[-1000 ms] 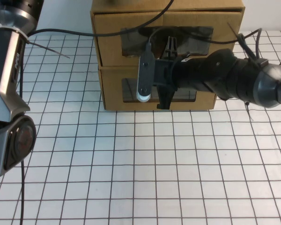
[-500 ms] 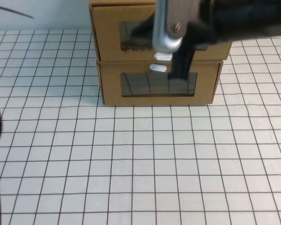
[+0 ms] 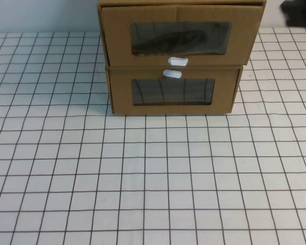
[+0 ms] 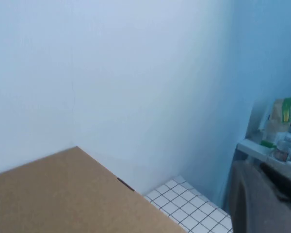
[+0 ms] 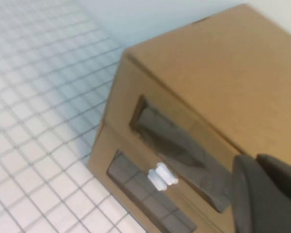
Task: Close the shoe box
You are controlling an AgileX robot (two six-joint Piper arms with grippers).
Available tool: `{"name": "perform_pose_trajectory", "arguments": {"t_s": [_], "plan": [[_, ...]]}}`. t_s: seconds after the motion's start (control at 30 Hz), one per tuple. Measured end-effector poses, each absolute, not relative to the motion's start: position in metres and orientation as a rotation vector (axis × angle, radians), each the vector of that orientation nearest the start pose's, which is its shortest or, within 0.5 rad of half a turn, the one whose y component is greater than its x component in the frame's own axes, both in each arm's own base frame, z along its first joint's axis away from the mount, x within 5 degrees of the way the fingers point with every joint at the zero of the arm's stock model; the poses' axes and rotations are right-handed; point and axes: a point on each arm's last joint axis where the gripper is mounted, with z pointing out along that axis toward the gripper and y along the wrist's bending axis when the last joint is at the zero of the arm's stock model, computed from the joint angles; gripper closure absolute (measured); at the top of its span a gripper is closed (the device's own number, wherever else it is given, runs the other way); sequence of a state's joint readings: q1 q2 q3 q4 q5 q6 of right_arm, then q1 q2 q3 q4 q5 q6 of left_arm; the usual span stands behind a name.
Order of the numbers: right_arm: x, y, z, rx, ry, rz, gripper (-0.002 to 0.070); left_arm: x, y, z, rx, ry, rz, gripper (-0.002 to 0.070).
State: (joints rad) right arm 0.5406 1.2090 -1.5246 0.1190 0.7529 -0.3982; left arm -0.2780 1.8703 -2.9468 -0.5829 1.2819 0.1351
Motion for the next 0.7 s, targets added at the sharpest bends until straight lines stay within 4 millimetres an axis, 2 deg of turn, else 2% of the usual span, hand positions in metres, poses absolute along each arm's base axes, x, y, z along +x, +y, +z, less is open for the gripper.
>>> {"name": "perform_pose_trajectory", "arguments": {"t_s": [0.1, 0.17, 0.33, 0.5, 0.57, 0.63, 0.7], "plan": [[0.180, 0.113, 0.505, -0.698, 1.725, 0.282, 0.0691, 0.230, -0.116, 0.627, 0.609, 1.516, -0.700, 0.0677], [0.164, 0.103, 0.510, -0.625, 1.722, 0.330, 0.0691, 0.218, -0.112, 0.633, 0.609, 1.492, -0.696, 0.0677], [0.124, 0.078, 0.495, -0.529, 1.688, 0.401, 0.0691, 0.191, -0.105, 0.643, 0.616, 1.480, -0.700, 0.0677], [0.082, 0.052, 0.456, -0.416, 1.604, 0.486, 0.0691, 0.180, -0.102, 0.634, 0.652, 1.573, -0.675, 0.0677], [0.070, 0.045, 0.435, -0.405, 1.592, 0.489, 0.0691, 0.183, -0.101, 0.619, 0.670, 1.655, -0.654, 0.0677], [0.065, 0.042, 0.407, -0.410, 1.625, 0.482, 0.0691, 0.176, -0.098, 0.604, 0.688, 1.725, -0.624, 0.0677], [0.060, 0.038, 0.381, -0.410, 1.660, 0.482, 0.0691, 0.172, -0.094, 0.577, 0.699, 1.836, -0.588, 0.0677]]}}
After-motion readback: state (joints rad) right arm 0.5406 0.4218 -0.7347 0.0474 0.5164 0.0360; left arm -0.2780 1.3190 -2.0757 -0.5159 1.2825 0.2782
